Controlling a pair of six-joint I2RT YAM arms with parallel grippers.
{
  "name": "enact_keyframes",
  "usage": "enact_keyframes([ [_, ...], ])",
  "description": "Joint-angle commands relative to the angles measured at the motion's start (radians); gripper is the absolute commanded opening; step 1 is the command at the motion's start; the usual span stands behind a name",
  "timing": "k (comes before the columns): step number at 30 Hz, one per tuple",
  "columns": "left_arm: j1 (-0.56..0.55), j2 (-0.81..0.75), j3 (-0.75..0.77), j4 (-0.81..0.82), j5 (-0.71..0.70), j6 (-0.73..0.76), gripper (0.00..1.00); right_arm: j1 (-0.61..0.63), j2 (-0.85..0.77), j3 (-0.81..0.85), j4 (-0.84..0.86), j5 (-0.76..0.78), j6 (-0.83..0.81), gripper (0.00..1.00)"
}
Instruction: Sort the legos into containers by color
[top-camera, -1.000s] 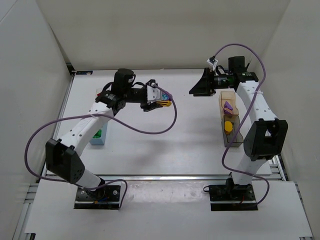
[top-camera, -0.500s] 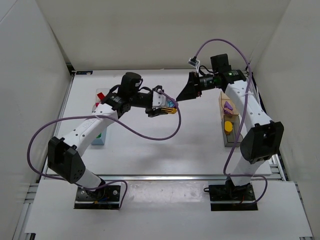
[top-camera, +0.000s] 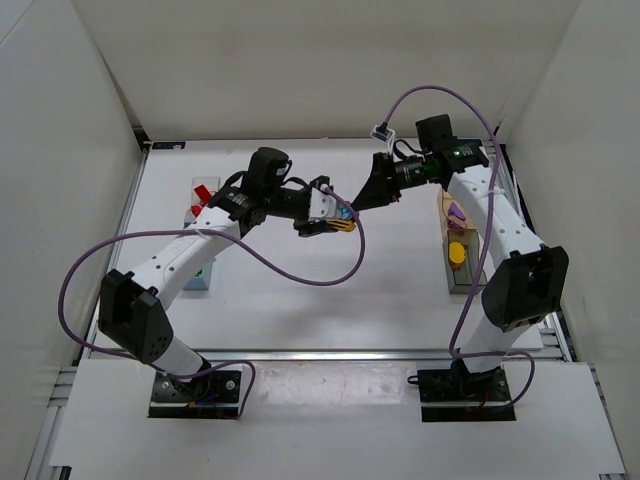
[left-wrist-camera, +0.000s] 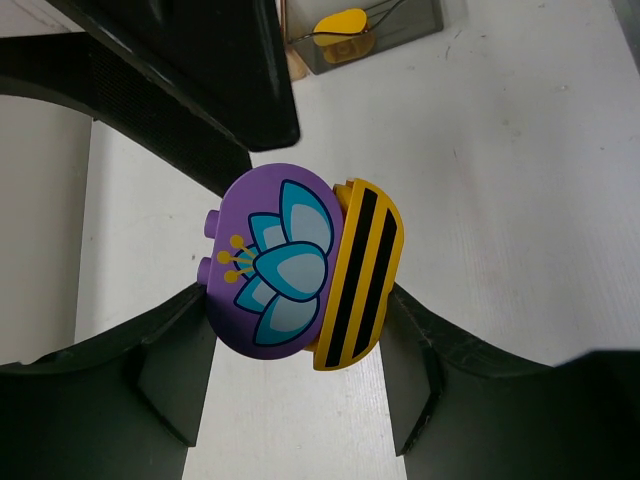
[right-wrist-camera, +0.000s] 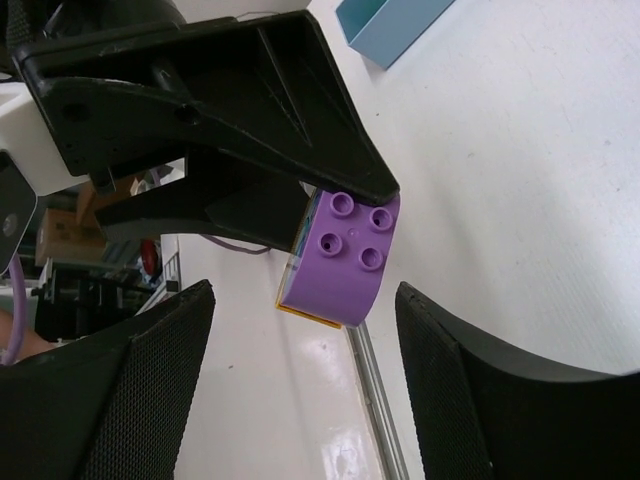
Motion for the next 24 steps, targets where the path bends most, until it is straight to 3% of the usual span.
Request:
enact_keyframes([
  [1,-0.009,0.004,0.034,0.006,0.014,0.020,0.24,0.019,-0.015,-0.016,-0.008,0.003,0.000,0.77],
  [9,-0.021,0.017,0.043,0.021,0.014,0.033,0.25,0.029,0.013,-0.008,-0.005,0.012,0.000,0.75],
  [12,-0.026,0.024,0.050,0.021,0.015,0.034,0.25,0.036,0.022,-0.010,-0.005,0.021,-0.003,0.70],
  [16,-0.030,0.030,0.062,0.021,0.015,0.039,0.25,0.037,0.031,-0.019,-0.005,0.020,-0.012,0.50],
  [20,-0.040,0.032,0.063,0.029,0.001,0.030,0.26,0.037,0.039,-0.028,-0.002,0.038,-0.015,0.09],
  [23,-0.052,0.029,0.057,0.067,-0.040,-0.033,0.41,0.037,0.037,-0.033,0.003,0.038,-0.015,0.00],
  [24,-0.063,0.026,0.048,0.088,-0.073,-0.053,0.60,0.037,0.037,-0.033,0.006,0.037,-0.014,0.00],
])
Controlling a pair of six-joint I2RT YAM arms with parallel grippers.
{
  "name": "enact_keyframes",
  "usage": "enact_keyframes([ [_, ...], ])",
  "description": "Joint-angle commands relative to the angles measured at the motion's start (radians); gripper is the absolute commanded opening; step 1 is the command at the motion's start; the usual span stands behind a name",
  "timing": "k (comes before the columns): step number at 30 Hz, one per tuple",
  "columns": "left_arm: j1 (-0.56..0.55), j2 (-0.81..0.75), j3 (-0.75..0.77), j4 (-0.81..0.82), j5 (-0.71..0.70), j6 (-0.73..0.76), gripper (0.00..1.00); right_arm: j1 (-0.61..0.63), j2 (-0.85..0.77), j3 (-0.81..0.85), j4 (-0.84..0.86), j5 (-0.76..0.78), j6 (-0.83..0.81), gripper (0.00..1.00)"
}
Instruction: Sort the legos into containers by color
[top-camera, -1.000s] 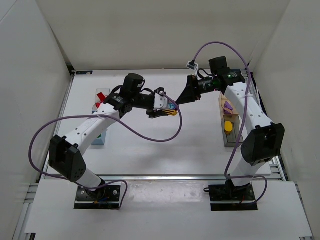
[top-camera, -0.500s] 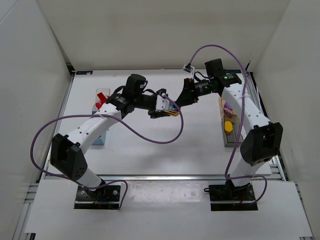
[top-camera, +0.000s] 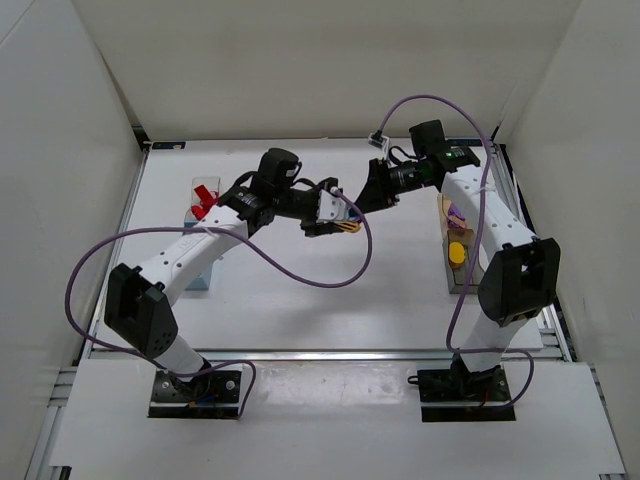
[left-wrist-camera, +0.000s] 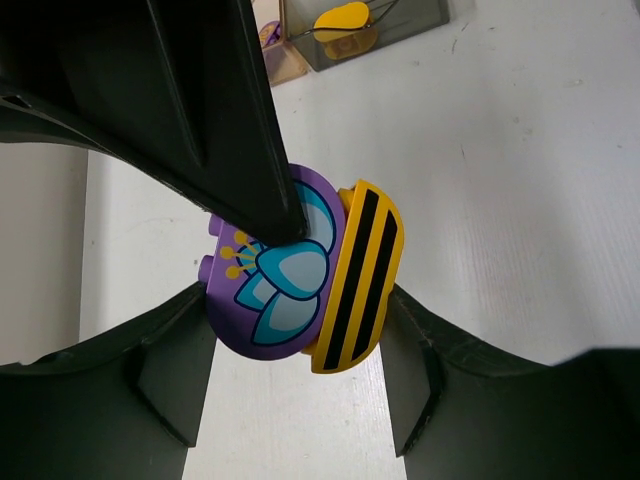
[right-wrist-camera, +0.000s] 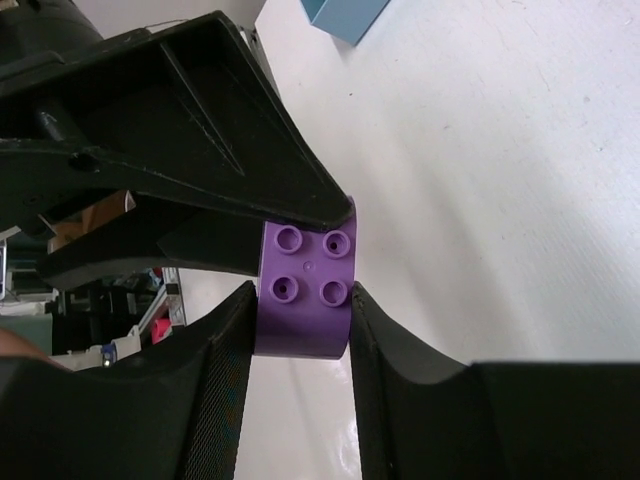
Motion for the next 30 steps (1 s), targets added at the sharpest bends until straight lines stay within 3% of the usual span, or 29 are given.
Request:
enact_keyframes([
  [1,-0.034,-0.016,0.023,0.087,-0.061,-0.097,0.68,0.020,-0.008,-0.009,0.028,-0.028,-0.026,0.00],
  [3,-0.045,-0.021,0.023,0.112,-0.132,-0.204,0.84,0.020,-0.020,-0.010,0.043,-0.028,-0.026,0.00],
  [4,-0.042,-0.023,0.029,0.112,-0.143,-0.250,0.86,0.014,-0.027,-0.012,0.070,-0.027,-0.022,0.00],
  [11,0.049,-0.127,-0.003,0.168,-0.102,-0.747,0.93,-0.067,-0.054,0.014,0.130,-0.037,0.018,0.00],
  [15,0.111,-0.177,-0.015,0.161,-0.080,-0.946,0.94,-0.112,-0.056,0.045,0.209,-0.054,0.095,0.00],
  [20,0.260,-0.185,-0.099,0.247,0.067,-1.218,0.96,-0.133,-0.063,0.036,0.377,-0.079,0.256,0.00],
  [21,0.294,-0.167,-0.102,0.283,0.155,-1.288,0.97,-0.130,-0.062,0.033,0.438,-0.094,0.325,0.00],
  [27,0.343,-0.053,-0.100,0.519,0.400,-1.539,0.98,-0.118,-0.044,0.060,0.534,-0.183,0.454,0.00],
  [30,0.345,0.037,-0.064,0.636,0.506,-1.655,0.93,-0.100,-0.040,0.071,0.542,-0.210,0.468,0.00],
])
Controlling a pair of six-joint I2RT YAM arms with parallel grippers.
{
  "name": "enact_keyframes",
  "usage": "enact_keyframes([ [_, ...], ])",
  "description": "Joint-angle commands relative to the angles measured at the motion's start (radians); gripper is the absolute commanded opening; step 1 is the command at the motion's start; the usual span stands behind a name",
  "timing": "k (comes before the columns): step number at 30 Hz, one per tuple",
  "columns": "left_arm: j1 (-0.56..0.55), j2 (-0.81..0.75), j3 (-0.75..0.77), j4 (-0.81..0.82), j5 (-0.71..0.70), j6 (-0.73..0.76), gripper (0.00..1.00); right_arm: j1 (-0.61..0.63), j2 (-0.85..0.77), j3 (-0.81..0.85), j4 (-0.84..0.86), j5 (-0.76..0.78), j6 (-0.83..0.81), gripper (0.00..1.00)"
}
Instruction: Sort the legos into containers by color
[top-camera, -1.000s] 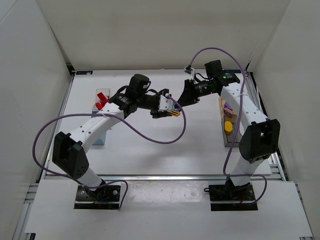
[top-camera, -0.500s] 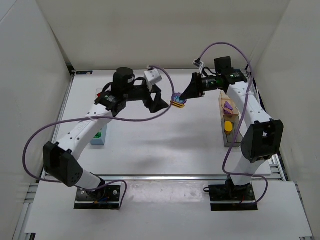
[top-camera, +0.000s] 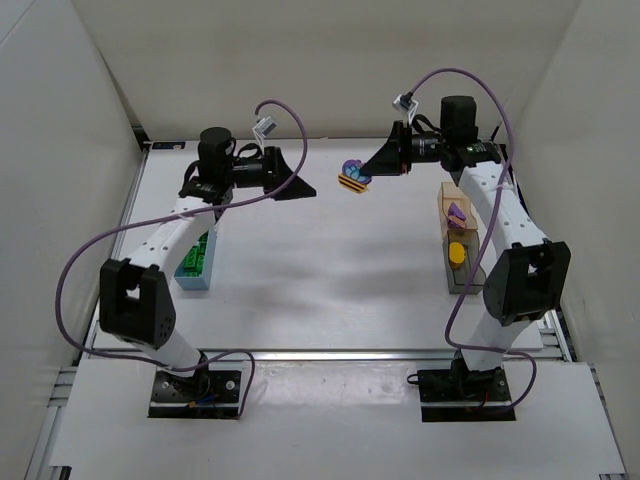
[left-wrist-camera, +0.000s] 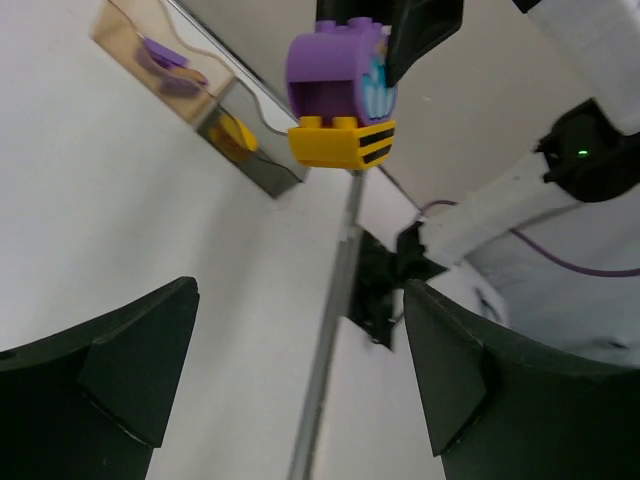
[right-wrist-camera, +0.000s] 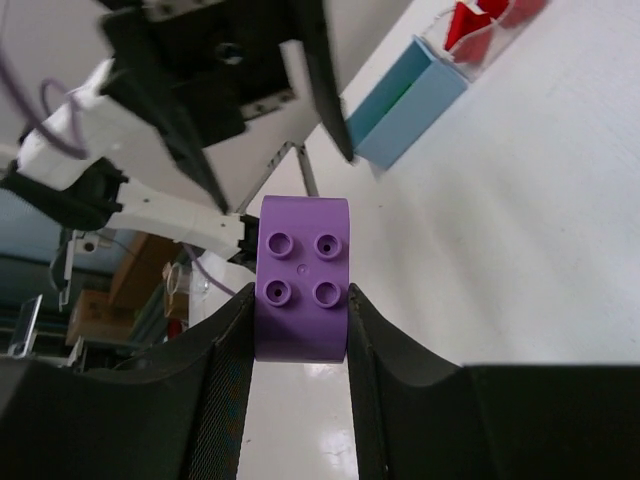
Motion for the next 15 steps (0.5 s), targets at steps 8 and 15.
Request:
enact_keyframes([
  [8,-0.035,0.108,0.055,0.364,0.213,-0.304,0.90,0.065,-0.044,0.013,0.093,-0.082,0.055,0.00],
  [15,-0.061,0.114,0.062,0.423,0.228,-0.327,0.86,0.075,-0.026,0.016,0.093,-0.082,0.045,0.00],
])
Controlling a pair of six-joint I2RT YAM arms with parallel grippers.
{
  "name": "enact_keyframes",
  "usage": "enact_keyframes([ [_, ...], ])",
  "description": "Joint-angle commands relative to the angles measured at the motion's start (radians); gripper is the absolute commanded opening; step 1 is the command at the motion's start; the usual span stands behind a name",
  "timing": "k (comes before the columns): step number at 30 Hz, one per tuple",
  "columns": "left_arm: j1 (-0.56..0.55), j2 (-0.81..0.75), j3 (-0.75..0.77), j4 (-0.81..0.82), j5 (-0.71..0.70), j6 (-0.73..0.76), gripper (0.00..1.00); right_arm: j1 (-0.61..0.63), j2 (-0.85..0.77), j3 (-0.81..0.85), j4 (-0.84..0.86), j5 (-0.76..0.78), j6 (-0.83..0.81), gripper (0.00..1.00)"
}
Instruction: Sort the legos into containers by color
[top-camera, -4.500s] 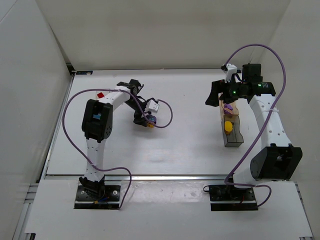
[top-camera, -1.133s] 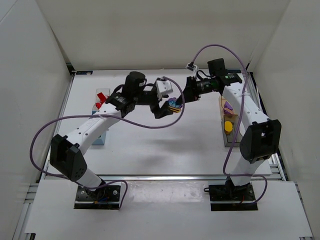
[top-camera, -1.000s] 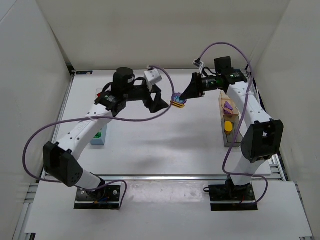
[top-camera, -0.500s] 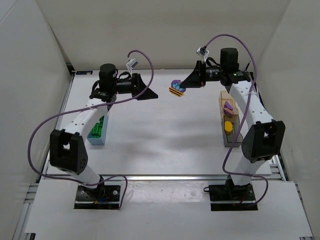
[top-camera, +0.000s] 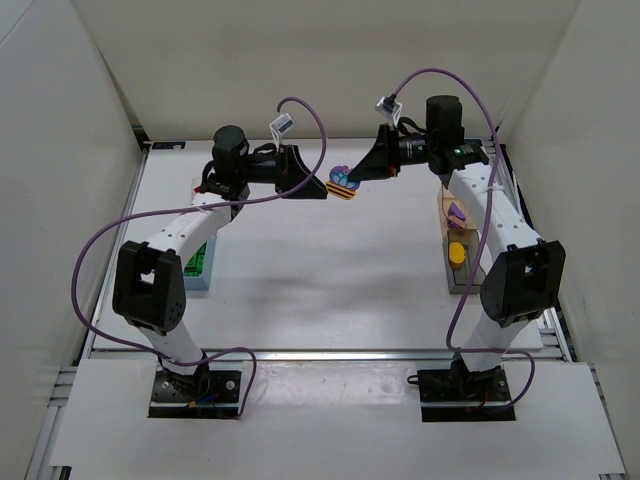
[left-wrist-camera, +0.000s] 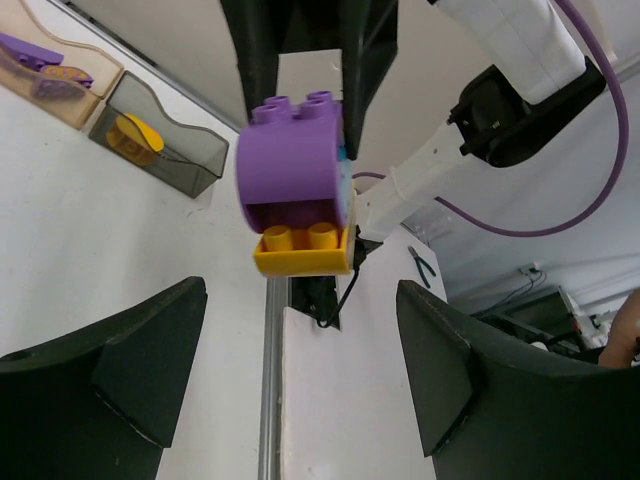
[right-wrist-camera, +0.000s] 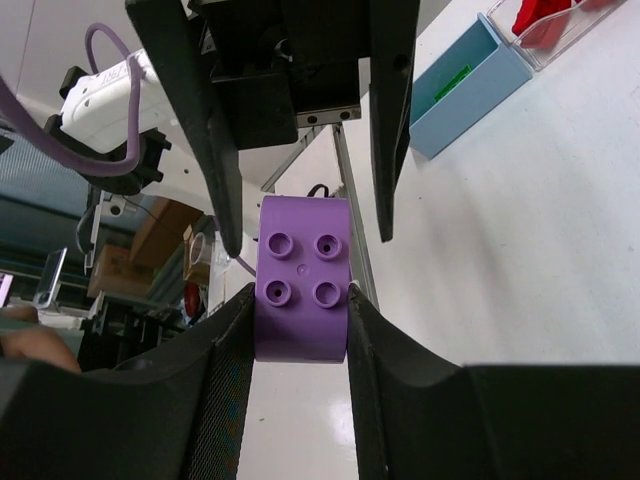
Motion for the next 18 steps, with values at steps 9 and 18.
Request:
enact_keyframes([
  [9,-0.036,-0.029,0.028,0.058,0.033,-0.016,0.82,0.016,0.005,0.041,0.051,-0.018,0.001,0.00],
  [18,-0.042,-0.007,0.051,0.077,0.010,-0.022,0.74,0.040,0.022,0.050,0.053,-0.023,-0.004,0.00],
])
